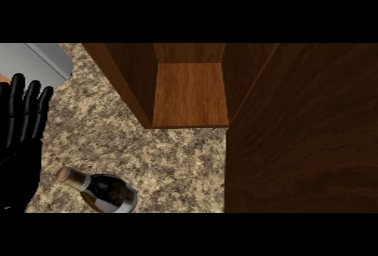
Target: Pick up the wine, place it into the cabinet and close the cabinet
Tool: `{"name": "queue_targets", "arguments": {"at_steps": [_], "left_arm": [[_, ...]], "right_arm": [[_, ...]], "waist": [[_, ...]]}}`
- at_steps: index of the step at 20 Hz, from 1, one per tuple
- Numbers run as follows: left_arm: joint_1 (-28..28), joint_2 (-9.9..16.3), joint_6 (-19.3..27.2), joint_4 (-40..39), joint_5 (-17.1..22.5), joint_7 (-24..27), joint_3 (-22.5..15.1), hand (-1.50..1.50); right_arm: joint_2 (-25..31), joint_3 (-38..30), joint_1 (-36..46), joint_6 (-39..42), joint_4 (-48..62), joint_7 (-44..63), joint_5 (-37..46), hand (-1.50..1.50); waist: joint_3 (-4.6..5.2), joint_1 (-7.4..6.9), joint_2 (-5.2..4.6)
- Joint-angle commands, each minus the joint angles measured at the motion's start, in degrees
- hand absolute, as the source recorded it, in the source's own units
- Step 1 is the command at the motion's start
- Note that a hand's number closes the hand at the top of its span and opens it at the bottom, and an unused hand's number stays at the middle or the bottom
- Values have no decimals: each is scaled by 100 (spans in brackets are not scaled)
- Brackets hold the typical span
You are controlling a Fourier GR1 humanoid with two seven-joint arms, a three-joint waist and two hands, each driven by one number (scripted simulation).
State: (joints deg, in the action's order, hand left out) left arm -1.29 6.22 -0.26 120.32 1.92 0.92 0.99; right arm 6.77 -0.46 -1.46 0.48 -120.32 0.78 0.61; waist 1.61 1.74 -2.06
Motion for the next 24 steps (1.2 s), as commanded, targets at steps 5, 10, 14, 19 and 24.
{"name": "queue_targets", "arguments": {"at_steps": [5,10,14,19,24], "left_arm": [[-89,-605,1972,-426,-1837,-1276,-10,-150],[-347,-617,3917,-298,-1441,-2210,-277,-150],[-815,-620,5063,-181,-2639,-3244,-1154,-150],[-1653,-621,5519,-278,-4185,-4715,-1737,-150],[-2442,-621,5358,-291,-5354,-6382,-1924,-150]], "right_arm": [[-106,269,-454,151,-295,-261,-17,-150],[-111,1136,-438,1049,-516,309,-1172,-150],[68,1113,-677,1193,-1022,623,-1537,-150],[7,1294,-836,1077,-1347,883,-1586,-150],[128,1071,-667,906,-1650,1398,-1820,-150]], "waist": [[-192,-60,214],[-192,-91,220],[-199,6,250],[-206,-53,273],[-196,-160,278]]}}
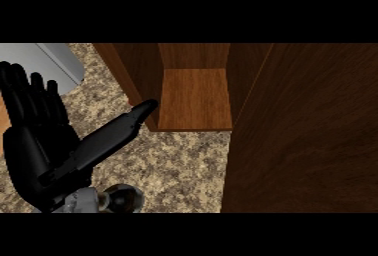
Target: Pick up the wine, place it into the cabinet and close the cabinet
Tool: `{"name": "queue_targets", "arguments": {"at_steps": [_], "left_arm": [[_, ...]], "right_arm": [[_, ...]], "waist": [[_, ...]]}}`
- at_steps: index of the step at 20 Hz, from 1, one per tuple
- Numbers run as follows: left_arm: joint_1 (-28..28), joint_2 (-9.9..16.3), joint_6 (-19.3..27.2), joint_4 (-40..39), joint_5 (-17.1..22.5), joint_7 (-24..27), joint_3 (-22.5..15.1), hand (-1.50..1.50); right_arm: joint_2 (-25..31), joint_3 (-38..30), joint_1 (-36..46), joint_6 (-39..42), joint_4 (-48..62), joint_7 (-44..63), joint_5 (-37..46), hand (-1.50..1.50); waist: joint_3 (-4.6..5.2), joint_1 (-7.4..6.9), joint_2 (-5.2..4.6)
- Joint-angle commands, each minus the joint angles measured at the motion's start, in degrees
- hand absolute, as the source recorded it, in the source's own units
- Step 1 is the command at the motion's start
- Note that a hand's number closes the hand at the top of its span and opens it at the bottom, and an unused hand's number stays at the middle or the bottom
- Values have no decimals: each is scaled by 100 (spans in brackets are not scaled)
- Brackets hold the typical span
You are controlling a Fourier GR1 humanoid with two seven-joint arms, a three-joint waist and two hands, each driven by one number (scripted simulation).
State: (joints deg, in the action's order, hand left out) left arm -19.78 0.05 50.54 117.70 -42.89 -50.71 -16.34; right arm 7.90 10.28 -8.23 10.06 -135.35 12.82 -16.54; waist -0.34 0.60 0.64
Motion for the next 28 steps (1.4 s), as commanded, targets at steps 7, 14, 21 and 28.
{"name": "queue_targets", "arguments": {"at_steps": [7,14,21,28], "left_arm": [[-1596,-5,-626,135,-2334,-3116,-257,-150],[-2589,-5,-1351,-108,-2743,-3461,5,-150],[-2950,-5,-2024,-131,-2657,-3474,392,-150],[-3206,-5,-2086,-342,-2485,-3475,478,-150]], "right_arm": [[12,-26,163,-149,-261,351,-82,-150],[10,60,35,-181,-414,415,-77,-150],[-28,335,399,-466,-621,824,209,-150],[-53,196,708,-691,-380,851,331,-150]], "waist": [[13,-91,19],[13,-18,48],[28,-49,49],[26,-15,25]]}}
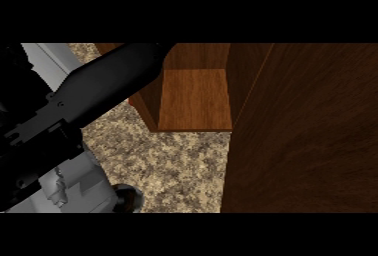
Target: Pick up the wine, place it into the cabinet and close the cabinet
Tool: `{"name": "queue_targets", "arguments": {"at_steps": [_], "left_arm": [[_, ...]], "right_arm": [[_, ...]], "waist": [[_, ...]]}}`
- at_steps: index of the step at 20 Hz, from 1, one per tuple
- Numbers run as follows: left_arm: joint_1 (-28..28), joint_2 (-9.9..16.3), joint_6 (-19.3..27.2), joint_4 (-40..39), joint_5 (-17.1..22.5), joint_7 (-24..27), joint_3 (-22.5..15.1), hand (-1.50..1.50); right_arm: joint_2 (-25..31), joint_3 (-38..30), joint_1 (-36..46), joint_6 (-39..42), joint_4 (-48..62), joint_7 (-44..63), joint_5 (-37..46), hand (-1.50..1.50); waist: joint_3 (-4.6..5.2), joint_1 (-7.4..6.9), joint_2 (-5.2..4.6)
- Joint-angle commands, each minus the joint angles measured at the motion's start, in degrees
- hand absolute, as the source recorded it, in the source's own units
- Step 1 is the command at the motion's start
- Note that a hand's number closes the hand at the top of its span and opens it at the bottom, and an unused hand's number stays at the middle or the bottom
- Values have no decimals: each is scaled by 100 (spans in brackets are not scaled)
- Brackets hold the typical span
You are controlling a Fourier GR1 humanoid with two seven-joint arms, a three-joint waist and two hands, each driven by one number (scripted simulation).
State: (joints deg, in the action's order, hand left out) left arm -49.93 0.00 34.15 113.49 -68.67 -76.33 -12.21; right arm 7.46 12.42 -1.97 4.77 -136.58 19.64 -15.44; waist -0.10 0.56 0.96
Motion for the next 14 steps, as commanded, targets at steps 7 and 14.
{"name": "queue_targets", "arguments": {"at_steps": [7,14], "left_arm": [[-237,0,-844,211,66,-913,312,-150],[175,0,-875,419,204,-911,293,-150]], "right_arm": [[23,72,70,-429,-444,437,349,-150],[173,-275,461,-582,-491,839,71,-150]], "waist": [[2,0,2],[5,-23,-21]]}}
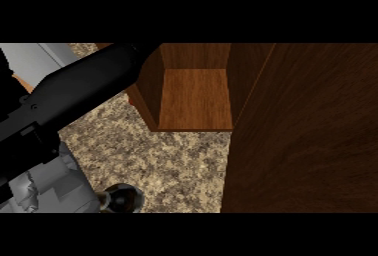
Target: Pick up the wine, place it into the cabinet and close the cabinet
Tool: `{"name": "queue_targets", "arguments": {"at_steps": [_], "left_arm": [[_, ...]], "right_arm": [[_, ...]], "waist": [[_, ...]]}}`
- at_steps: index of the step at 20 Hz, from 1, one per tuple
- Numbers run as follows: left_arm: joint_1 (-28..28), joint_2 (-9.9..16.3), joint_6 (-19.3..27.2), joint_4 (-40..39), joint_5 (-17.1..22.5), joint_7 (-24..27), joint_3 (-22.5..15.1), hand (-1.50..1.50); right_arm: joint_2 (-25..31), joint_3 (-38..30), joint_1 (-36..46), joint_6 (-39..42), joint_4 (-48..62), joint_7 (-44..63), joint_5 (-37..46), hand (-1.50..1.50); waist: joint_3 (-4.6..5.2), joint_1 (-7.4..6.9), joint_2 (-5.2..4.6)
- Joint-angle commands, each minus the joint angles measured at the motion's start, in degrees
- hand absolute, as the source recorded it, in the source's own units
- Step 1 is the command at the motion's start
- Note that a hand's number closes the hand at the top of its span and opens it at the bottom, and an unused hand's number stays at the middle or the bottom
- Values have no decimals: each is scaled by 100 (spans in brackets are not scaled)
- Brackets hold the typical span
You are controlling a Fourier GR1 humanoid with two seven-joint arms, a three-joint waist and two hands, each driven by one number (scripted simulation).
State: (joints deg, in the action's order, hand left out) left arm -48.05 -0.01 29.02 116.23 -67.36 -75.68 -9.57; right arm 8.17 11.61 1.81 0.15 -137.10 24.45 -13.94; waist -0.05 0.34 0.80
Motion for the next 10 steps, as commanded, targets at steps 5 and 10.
{"name": "queue_targets", "arguments": {"at_steps": [5,10], "left_arm": [[571,1,-102,217,93,-973,-106,-150],[1154,1,178,222,244,-971,-212,-150]], "right_arm": [[157,-211,-423,-24,-704,131,25,-150],[107,-325,-107,-107,-293,-36,189,-150]], "waist": [[-3,71,-8],[4,-2,-39]]}}
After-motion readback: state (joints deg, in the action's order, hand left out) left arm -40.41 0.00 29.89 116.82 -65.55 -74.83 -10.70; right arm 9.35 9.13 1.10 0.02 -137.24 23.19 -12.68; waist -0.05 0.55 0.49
